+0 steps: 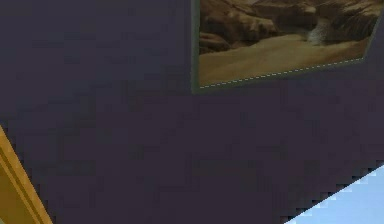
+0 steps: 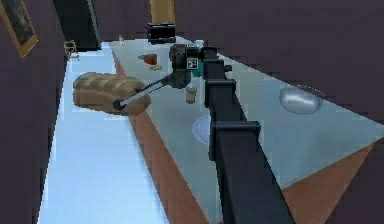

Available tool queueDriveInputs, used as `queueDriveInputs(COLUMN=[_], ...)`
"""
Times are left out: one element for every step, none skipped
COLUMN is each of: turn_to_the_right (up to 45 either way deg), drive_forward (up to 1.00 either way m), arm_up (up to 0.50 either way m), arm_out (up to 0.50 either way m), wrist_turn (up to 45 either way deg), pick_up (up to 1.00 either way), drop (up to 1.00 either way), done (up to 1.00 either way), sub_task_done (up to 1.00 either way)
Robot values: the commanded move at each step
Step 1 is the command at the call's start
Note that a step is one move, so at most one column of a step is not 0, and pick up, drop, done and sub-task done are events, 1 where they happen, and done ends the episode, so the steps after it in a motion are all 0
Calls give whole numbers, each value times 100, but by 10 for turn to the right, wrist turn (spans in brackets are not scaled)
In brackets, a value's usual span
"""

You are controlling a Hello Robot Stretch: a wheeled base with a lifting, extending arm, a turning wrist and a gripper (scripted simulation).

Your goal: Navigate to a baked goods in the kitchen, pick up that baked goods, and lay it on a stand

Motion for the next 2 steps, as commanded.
queueDriveInputs(turn_to_the_right=[0, 0], drive_forward=[0, 0], arm_up=[0, 0], arm_out=[0, 0], wrist_turn=[-450, -150], pick_up=[0, 0], drop=[0, 0], done=[0, 0], sub_task_done=[0, 0])
